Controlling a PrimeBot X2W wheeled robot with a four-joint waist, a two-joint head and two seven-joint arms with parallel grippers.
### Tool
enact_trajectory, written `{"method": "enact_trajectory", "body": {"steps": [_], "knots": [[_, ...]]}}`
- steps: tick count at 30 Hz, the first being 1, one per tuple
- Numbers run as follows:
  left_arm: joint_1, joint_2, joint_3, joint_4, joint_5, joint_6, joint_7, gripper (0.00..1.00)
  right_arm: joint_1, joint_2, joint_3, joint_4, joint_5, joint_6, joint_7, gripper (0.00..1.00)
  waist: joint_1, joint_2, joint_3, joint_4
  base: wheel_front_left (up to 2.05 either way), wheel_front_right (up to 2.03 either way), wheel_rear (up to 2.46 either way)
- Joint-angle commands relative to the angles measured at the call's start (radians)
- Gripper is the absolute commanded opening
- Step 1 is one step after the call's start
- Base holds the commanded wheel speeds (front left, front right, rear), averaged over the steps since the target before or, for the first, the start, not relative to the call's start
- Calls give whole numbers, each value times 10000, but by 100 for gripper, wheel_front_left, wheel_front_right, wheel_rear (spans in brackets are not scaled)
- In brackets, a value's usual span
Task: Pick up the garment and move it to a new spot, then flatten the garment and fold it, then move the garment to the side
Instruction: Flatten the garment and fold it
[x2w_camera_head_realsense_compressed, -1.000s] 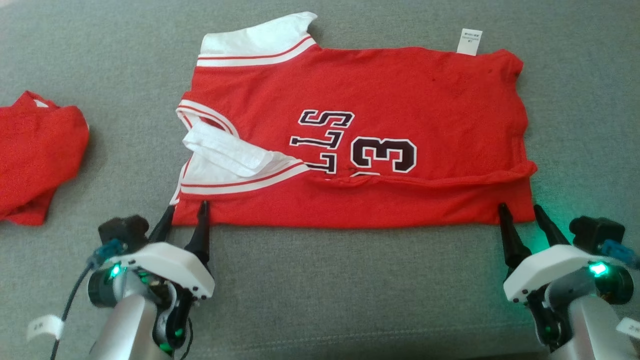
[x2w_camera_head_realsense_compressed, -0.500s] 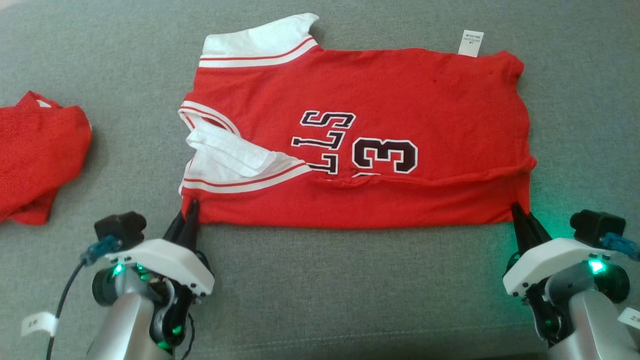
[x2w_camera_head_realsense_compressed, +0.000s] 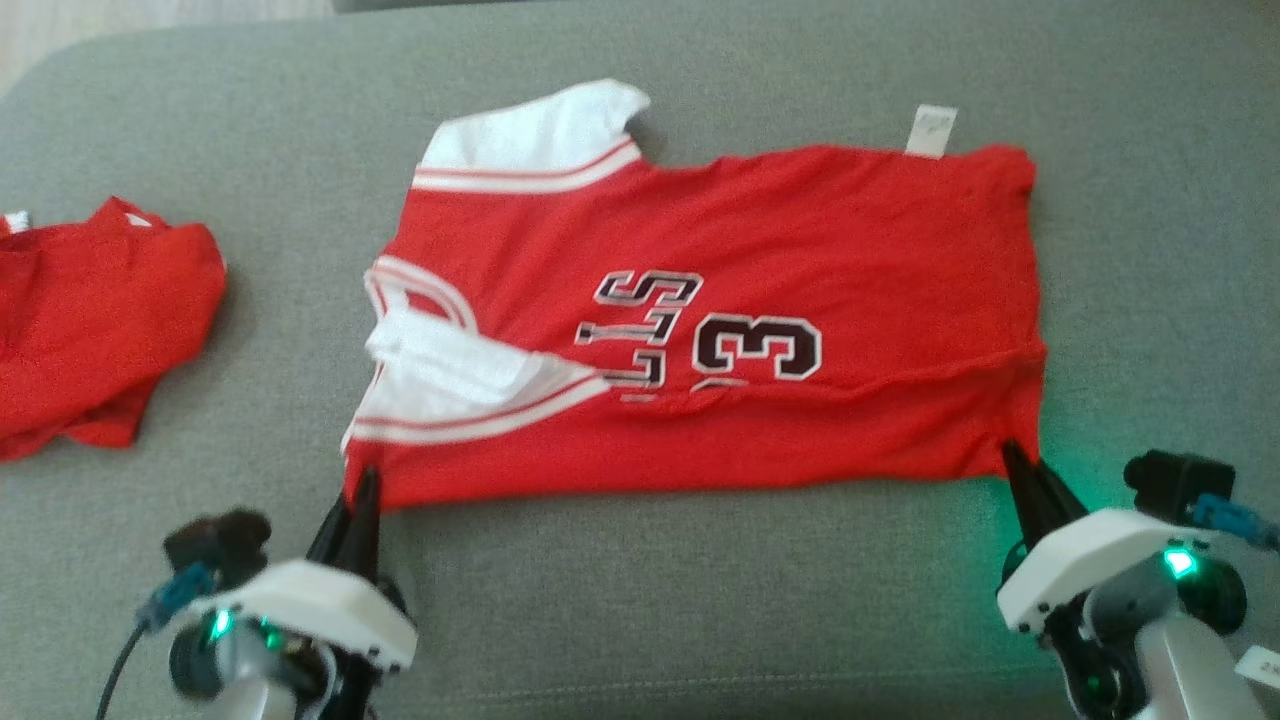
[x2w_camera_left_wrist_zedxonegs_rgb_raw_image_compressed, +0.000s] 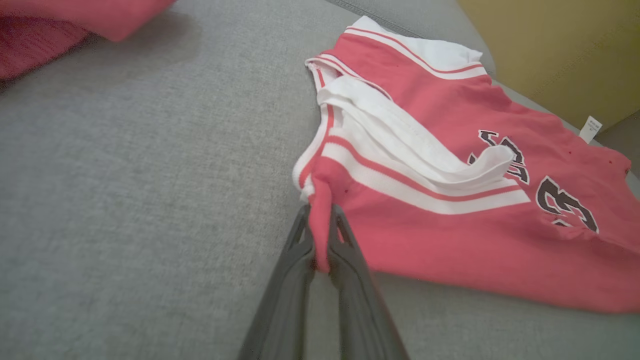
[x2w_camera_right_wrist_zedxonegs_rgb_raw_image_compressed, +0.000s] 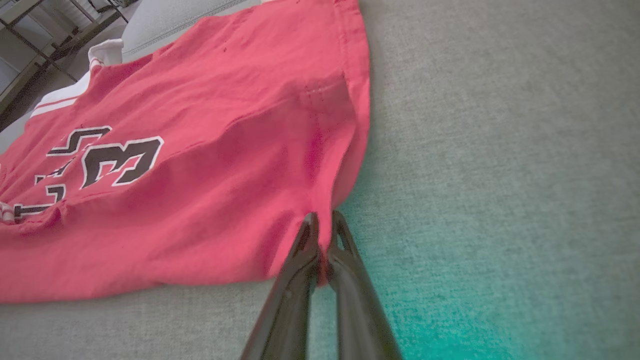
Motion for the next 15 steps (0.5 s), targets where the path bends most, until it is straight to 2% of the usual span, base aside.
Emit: {"method": "enact_trajectory", "body": {"steps": [1, 9, 15], "knots": [[154, 273, 461, -404, -76, 152, 14, 0, 132, -166, 242, -370, 76, -7, 59, 0, 0, 0, -189, 71, 0, 0, 0], [1133, 268, 395, -1048, -135, 505, 329, 0, 941, -64, 44, -688, 54, -7, 403, 0, 0, 0, -673, 177, 0, 0, 0], [1384, 175, 240, -1036, -256, 568, 636, 0, 1245, 5, -26, -909, -40, -7, 550, 0, 0, 0, -764, 71, 0, 0, 0]]}}
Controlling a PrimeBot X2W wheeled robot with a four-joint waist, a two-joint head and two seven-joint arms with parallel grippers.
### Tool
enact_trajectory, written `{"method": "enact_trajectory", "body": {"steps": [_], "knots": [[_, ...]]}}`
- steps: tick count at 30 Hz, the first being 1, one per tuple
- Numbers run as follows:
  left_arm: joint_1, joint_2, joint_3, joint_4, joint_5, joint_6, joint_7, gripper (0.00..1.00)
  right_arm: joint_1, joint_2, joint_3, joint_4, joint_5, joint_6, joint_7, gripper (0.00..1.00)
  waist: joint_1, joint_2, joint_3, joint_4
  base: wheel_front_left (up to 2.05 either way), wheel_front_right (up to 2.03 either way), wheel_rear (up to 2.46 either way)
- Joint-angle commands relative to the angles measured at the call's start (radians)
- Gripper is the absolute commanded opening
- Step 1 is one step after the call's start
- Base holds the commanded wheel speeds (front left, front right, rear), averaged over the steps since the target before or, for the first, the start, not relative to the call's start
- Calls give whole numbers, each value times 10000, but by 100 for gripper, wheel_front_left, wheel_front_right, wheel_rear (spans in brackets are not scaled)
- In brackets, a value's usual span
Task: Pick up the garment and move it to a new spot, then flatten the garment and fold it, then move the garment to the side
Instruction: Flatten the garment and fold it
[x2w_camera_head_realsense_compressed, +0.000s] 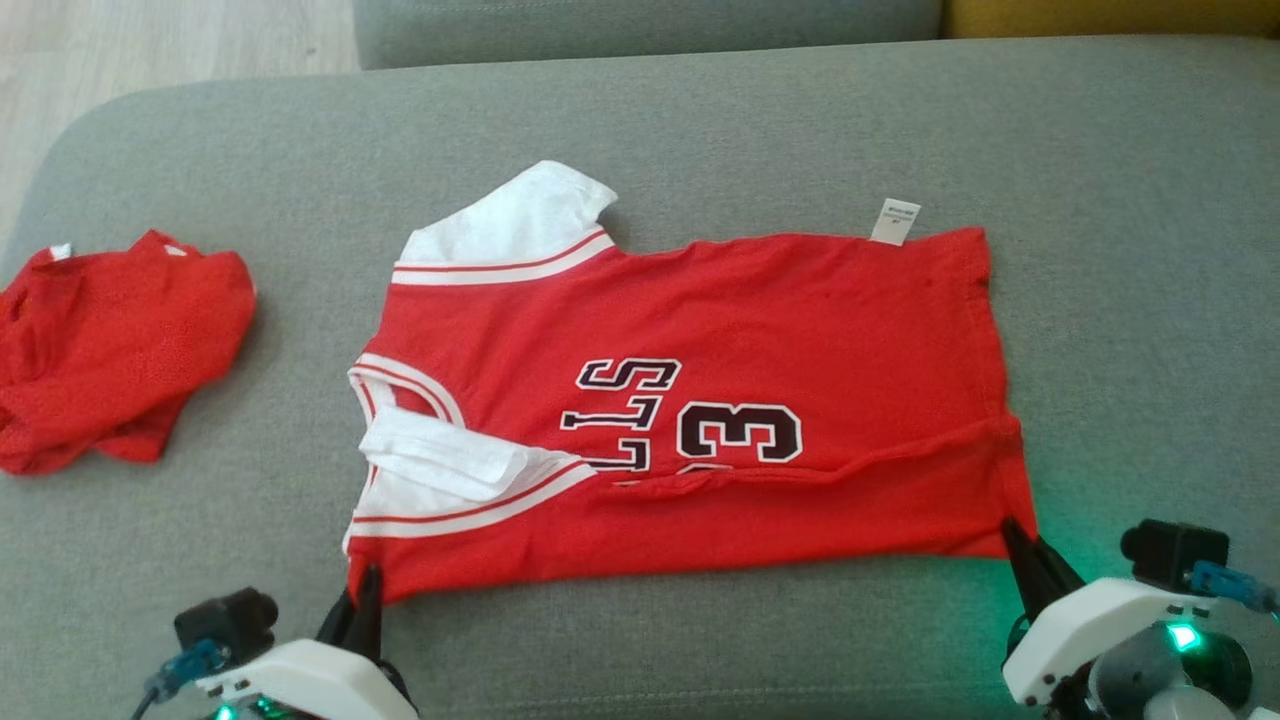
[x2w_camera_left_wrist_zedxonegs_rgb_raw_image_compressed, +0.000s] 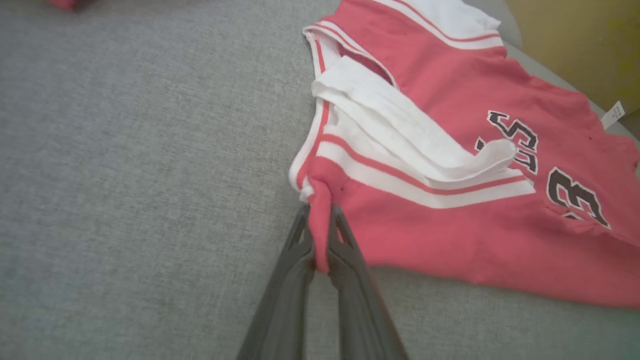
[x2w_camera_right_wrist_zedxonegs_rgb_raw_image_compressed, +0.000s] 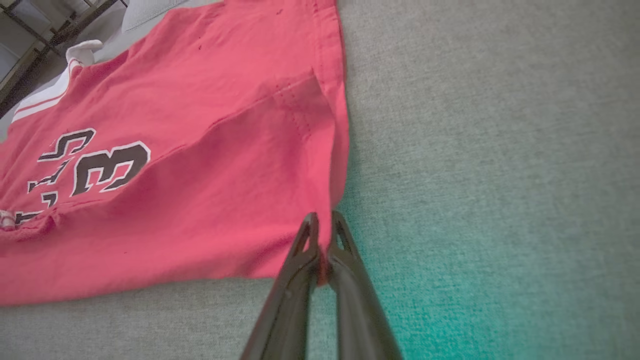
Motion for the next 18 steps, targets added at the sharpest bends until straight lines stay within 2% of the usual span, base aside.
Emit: {"method": "enact_trajectory", "body": {"steps": [1, 2, 3, 12, 18], "knots": [[-118, 61, 293, -285, -45, 106, 54, 28, -20, -90, 145, -404, -57, -7, 8, 21, 0, 0, -4, -45, 0, 0, 0], [-110, 60, 301, -290, -36, 159, 63, 95, -4, -79, 158, -432, -50, -7, 6, 78, 0, 0, 0, -58, 0, 0, 0], [-114, 53, 296, -298, -28, 194, 70, 100, -3, -76, 192, -487, -66, -7, -54, 100, 0, 0, 4, -66, 0, 0, 0], [-582, 348, 457, -1238, 1167, 939, -1352, 100, -504, -238, 541, -2070, -775, -7, -1918, 100, 0, 0, -139, -127, 0, 0, 0], [-854, 648, 358, -2140, 1923, 1270, -1710, 100, -634, -186, 730, -3274, -1314, -7, -2168, 100, 0, 0, -323, -142, 0, 0, 0]]}}
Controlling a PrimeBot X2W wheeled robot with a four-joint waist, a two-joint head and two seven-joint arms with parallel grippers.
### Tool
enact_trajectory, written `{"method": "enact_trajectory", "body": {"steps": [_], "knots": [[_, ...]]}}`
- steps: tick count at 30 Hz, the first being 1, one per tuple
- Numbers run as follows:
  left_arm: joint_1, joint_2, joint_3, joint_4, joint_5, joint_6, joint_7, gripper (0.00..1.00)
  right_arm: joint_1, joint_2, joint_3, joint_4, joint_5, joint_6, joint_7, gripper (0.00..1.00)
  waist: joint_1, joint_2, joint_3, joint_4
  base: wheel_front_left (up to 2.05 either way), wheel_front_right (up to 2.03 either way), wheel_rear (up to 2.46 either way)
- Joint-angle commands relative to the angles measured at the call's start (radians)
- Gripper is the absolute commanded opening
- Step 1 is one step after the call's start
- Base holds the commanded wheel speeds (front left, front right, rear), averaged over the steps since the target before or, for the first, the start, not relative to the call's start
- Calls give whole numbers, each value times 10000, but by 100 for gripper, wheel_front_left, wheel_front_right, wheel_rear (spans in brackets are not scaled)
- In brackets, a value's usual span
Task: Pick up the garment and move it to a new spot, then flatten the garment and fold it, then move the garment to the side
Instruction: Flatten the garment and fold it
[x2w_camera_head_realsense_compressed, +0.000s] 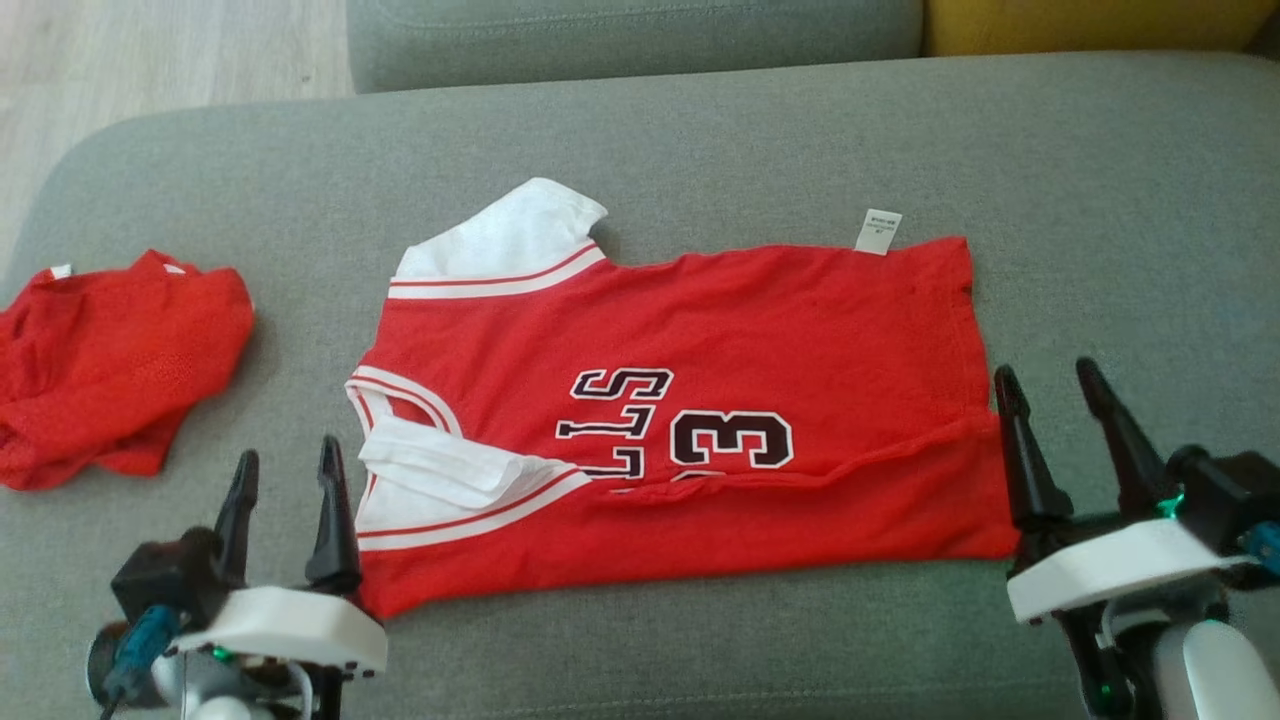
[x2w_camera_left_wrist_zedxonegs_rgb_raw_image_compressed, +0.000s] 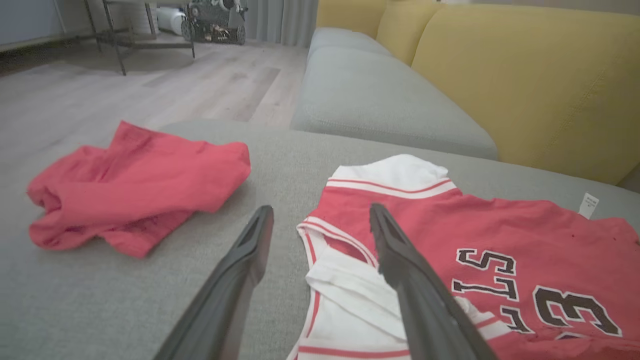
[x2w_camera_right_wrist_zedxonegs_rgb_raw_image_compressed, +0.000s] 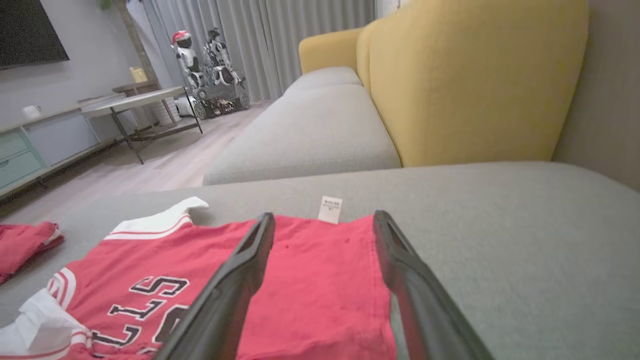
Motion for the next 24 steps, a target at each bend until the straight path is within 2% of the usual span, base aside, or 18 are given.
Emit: {"method": "enact_trajectory", "body": {"steps": [1, 8, 17, 24], "knots": [[-452, 240, 262, -513, 239, 104, -77, 100, -347, -77, 281, -626, -124, -7, -28, 100, 0, 0, -45, -2, 0, 0, 0], [-333, 337, 81, -1008, 527, 356, 218, 100, -140, 70, 440, -1332, -310, -7, 364, 100, 0, 0, -48, -12, 0, 0, 0], [-379, 374, 36, -1068, 509, 399, 294, 100, -55, 189, 360, -1543, -268, -7, 537, 100, 0, 0, 58, 14, 0, 0, 0], [-1709, 371, -279, -793, 431, -129, 369, 100, -240, 261, 244, -1690, -227, -7, 659, 100, 0, 0, 748, 138, 0, 0, 0]]}}
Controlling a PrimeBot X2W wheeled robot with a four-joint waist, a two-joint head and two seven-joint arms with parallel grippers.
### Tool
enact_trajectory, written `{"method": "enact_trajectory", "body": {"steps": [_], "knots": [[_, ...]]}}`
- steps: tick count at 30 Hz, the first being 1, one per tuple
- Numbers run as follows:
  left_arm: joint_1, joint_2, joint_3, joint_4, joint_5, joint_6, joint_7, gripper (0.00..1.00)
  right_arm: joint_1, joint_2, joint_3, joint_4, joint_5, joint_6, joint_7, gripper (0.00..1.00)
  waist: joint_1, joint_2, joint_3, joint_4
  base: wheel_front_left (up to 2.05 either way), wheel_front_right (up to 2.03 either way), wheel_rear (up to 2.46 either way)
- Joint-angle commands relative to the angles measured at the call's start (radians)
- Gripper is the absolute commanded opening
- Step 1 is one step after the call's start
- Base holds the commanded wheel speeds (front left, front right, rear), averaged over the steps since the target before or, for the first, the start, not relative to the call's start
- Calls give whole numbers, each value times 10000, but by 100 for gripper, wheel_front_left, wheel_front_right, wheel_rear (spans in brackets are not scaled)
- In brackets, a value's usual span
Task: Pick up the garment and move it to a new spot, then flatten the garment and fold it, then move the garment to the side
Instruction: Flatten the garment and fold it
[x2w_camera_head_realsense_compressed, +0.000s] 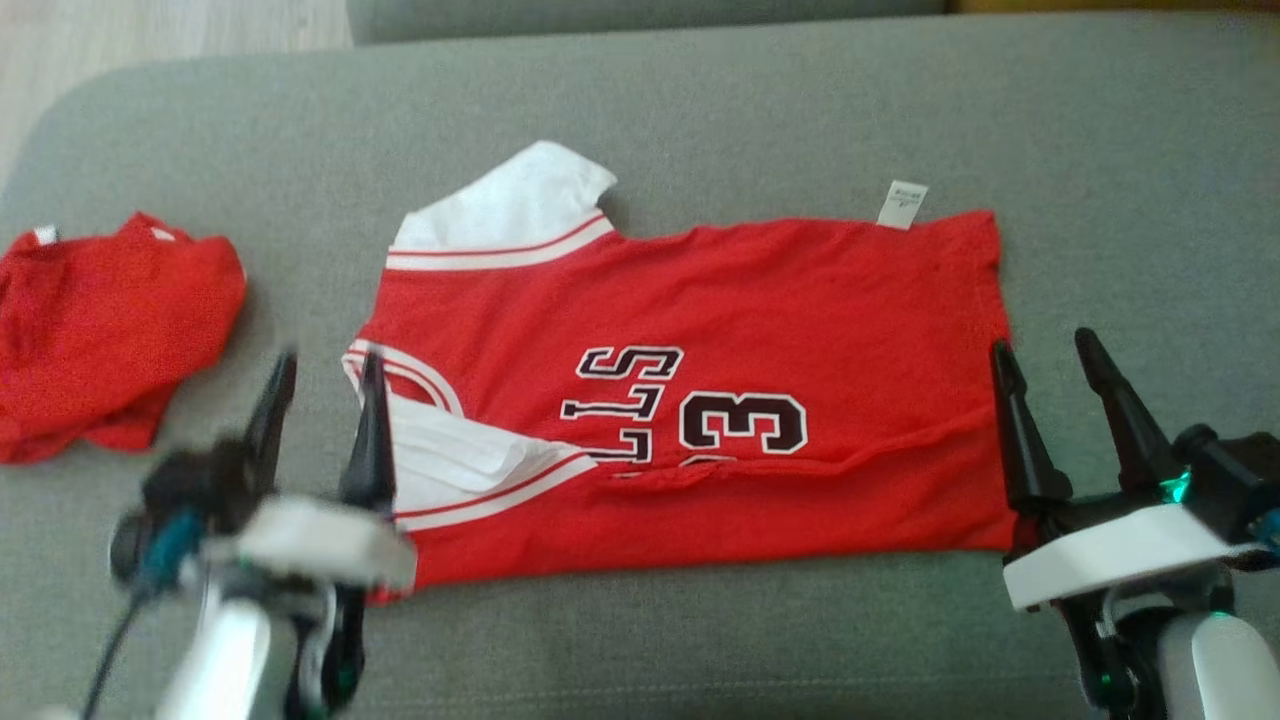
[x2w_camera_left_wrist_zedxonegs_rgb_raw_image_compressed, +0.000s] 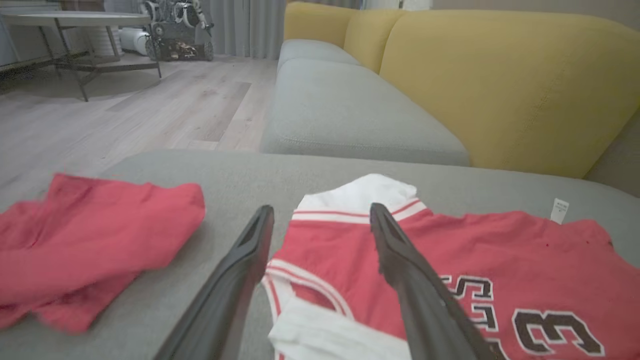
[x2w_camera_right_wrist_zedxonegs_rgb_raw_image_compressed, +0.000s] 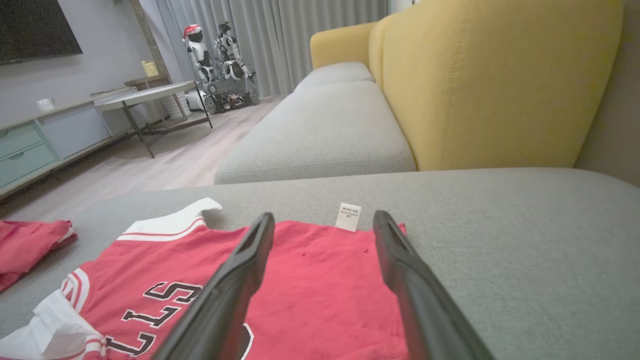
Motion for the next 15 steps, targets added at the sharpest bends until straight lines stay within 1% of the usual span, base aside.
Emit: {"method": "enact_trajectory", "body": {"steps": [1, 4, 7, 10, 15], "knots": [[-956, 164, 300, -264, -4, -70, 37, 100, -339, 8, 204, -450, 21, -7, 30, 100, 0, 0, 352, 37, 0, 0, 0], [-2358, 58, 71, 310, -110, -546, 181, 100, -616, 12, 230, -508, 7, -7, 64, 100, 0, 0, 896, -3, 0, 0, 0], [-3862, -86, -136, 1168, -140, -948, 342, 100, -945, -15, 310, -547, -5, -7, 54, 100, 0, 0, 1480, -129, 0, 0, 0], [-5271, -275, -236, 2314, -248, -1317, 400, 100, -1277, -23, 433, -503, 1, -7, 0, 100, 0, 0, 1937, -331, 0, 0, 0], [-7189, -494, -520, 4668, -300, -1966, 529, 100, -1635, -10, 660, -279, 69, -7, -108, 100, 0, 0, 2449, -698, 0, 0, 0]]}}
